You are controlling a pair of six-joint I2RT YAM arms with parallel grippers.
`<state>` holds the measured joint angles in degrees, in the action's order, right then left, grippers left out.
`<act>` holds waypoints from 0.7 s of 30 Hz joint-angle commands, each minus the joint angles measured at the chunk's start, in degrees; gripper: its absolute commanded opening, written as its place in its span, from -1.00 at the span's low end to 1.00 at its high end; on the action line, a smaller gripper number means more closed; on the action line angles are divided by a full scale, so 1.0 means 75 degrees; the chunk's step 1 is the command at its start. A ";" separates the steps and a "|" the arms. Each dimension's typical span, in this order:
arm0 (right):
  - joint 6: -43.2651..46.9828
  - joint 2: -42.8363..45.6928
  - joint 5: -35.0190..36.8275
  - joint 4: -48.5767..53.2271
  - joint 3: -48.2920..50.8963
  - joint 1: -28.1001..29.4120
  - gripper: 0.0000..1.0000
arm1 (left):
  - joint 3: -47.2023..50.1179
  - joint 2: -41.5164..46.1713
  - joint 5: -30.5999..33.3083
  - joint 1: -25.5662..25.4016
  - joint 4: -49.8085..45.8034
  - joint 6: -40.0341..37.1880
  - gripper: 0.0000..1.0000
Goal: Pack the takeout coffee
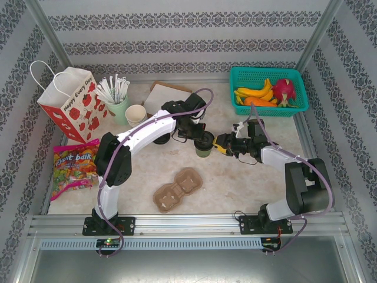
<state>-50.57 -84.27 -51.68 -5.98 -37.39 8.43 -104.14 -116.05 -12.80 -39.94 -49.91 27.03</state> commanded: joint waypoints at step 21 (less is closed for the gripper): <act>0.1395 -0.0885 0.3941 0.3536 0.0371 0.0828 -0.62 | 0.0934 -0.1383 -0.0069 -0.0018 -0.1030 0.0038 -1.00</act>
<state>-42.00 -83.29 -42.78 1.48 -40.49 11.86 -104.03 -117.64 -12.21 -39.97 -50.37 27.07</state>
